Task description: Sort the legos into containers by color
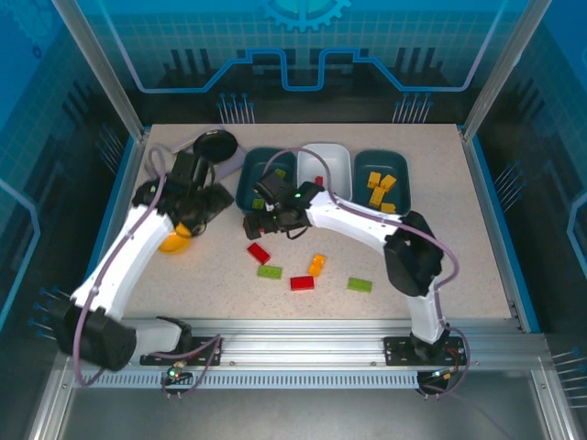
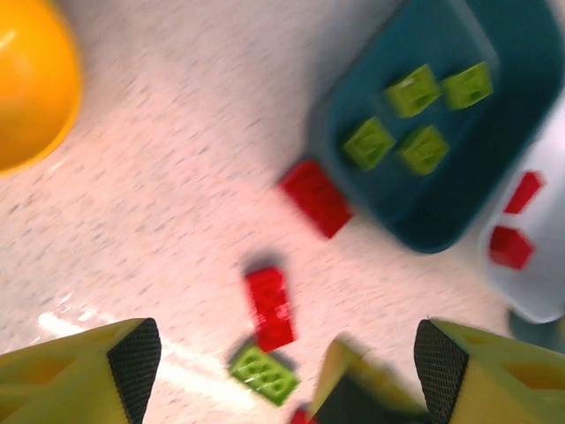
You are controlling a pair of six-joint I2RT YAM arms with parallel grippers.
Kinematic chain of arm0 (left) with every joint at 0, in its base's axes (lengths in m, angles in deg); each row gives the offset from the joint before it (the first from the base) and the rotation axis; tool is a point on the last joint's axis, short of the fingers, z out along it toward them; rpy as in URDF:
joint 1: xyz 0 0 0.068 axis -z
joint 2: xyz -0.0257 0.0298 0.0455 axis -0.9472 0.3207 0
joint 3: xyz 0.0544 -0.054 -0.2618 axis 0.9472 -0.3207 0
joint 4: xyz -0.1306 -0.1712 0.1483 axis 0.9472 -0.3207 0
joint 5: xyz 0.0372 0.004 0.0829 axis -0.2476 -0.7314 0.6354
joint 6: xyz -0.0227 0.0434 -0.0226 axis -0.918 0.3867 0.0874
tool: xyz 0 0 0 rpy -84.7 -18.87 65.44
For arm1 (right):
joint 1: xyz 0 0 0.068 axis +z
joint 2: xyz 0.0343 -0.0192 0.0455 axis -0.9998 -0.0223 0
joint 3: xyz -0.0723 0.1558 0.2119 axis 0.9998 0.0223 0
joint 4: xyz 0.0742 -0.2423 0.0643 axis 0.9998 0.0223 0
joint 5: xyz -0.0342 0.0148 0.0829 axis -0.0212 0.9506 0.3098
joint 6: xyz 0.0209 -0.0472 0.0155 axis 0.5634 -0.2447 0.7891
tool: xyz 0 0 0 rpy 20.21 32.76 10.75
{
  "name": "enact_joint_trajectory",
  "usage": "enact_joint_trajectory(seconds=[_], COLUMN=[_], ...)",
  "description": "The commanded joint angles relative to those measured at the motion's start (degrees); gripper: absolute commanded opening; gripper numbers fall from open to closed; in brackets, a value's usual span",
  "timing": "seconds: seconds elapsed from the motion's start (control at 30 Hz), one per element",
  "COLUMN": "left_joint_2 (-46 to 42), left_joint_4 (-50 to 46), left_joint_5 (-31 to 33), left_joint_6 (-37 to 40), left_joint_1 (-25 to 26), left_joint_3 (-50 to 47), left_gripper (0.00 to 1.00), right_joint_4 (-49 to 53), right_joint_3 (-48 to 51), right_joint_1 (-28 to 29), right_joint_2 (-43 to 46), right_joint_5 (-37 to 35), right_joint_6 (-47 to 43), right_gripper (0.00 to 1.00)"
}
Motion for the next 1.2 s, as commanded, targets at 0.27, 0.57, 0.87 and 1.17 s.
enact_joint_trajectory(seconds=[0.27, 0.57, 0.87, 1.17], left_joint_2=[-24.53, -30.63, -31.45, -32.02], left_joint_4=[-8.1, -11.76, -13.38, -13.89], left_joint_5=[2.92, -0.51, -2.42, -2.91], left_joint_6=[-1.44, 1.82, 4.59, 4.77], left_joint_1=[0.06, 0.06, 0.06, 0.13], left_joint_3=[-13.55, -13.94, -13.16, -13.27], left_gripper=[0.82, 0.83, 0.83, 0.83], right_joint_4=[13.54, 16.01, 10.7, 8.94], right_joint_3=[-23.15, -31.05, -35.22, -36.06], right_joint_1=[6.24, 6.79, 7.09, 6.84], right_joint_2=[-19.99, -27.97, -32.96, -34.83], right_joint_5=[-19.34, -26.95, -27.28, -26.33], right_joint_6=[22.8, 27.47, 27.1, 26.51], right_gripper=[1.0, 1.0, 1.0, 0.95])
